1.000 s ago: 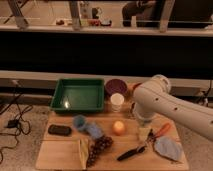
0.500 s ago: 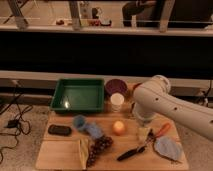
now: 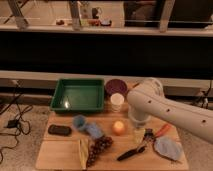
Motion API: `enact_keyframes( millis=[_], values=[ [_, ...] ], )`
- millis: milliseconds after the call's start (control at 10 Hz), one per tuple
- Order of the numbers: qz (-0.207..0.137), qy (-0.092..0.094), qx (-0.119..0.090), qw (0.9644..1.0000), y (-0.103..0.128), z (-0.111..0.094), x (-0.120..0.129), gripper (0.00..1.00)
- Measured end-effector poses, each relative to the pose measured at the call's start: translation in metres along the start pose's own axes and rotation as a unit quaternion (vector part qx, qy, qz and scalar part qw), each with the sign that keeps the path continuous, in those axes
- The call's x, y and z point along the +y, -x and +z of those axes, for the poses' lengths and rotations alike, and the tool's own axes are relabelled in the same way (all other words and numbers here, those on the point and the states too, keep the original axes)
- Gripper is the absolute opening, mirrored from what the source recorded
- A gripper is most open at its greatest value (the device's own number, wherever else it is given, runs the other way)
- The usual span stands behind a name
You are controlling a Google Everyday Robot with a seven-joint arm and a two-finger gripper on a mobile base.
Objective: Place apple in table surface
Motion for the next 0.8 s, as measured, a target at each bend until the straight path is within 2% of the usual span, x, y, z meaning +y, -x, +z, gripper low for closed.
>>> enact_keyframes(
  millis=[500, 800],
  values=[
    [-0.043, -0.004, 0.001, 0.9991, 0.042, 0.002, -0.001, 0.80],
    [-0.061, -0.004, 0.004, 0.9981, 0.053, 0.008, -0.002, 0.80]
  ],
)
